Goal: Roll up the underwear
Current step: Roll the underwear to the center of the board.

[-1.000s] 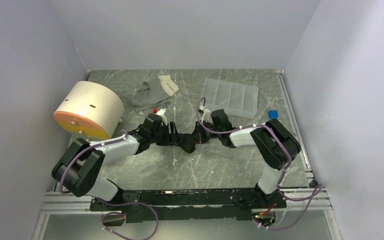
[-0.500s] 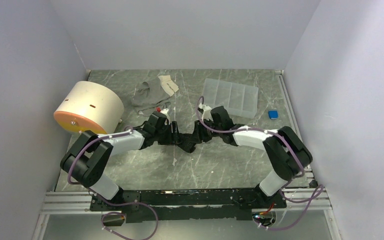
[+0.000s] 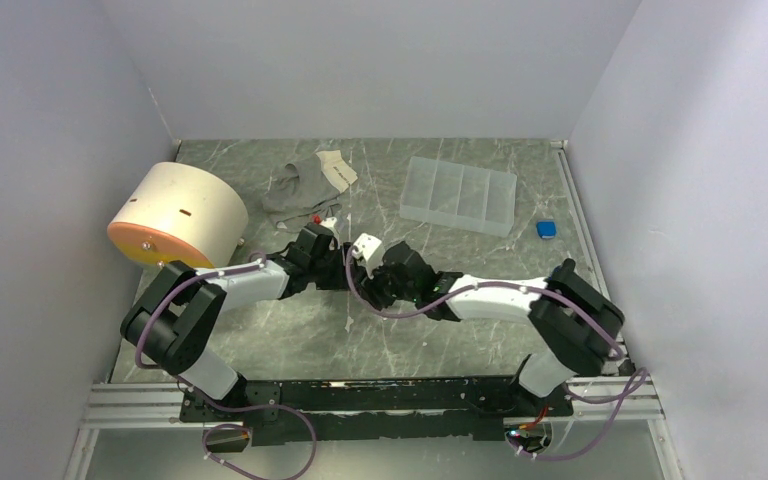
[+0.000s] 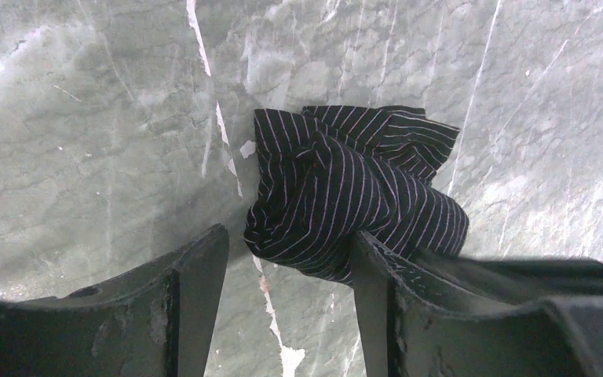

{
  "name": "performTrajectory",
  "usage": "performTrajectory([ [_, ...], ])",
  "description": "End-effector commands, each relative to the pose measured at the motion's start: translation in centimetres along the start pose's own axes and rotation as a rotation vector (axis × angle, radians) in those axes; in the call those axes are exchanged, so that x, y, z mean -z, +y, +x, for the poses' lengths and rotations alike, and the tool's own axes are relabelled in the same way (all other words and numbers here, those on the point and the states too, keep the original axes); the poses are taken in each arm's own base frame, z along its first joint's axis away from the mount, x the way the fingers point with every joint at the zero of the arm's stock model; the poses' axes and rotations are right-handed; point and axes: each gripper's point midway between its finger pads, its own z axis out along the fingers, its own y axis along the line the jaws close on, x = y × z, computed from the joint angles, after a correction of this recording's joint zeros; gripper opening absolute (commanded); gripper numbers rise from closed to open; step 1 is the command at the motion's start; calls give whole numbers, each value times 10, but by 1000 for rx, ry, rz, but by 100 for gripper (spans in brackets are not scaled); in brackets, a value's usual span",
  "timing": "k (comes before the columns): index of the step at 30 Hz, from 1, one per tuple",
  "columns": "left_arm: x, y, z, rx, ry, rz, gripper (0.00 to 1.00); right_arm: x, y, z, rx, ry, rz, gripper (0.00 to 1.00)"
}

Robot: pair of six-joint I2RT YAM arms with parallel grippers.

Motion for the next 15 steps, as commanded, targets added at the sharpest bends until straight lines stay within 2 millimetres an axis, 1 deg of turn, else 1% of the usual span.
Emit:
performTrajectory([
  [1, 1, 4, 5, 6, 4, -20, 63, -20, -21, 34, 90, 92, 118, 45],
  [3, 2, 5, 6, 6, 3, -23, 63, -24, -23, 51, 96, 147, 139, 43],
  [5, 3, 5, 6, 8, 2, -19, 63, -23, -28, 63, 81, 179, 178, 37],
  [6, 3, 3, 7, 9, 3, -13, 64, -22, -29, 68, 68, 188, 189, 32],
  [8, 5, 1, 5, 9, -3, -4, 65, -20, -29, 74, 31, 196, 188, 17],
  [9, 6, -1, 4, 10, -8, 2, 66, -19, -27, 75, 13, 192, 167, 12],
  [11, 9, -2, -1, 14, -37, 7, 69, -20, -18, 79, -78, 185, 86, 5],
  [14, 15, -8, -11, 36, -103, 42, 76, -18, -11, 80, -228, 144, -34, 3],
  [15, 16, -12, -16, 40, -128, 62, 77, -17, -5, 78, -282, 129, -97, 2],
])
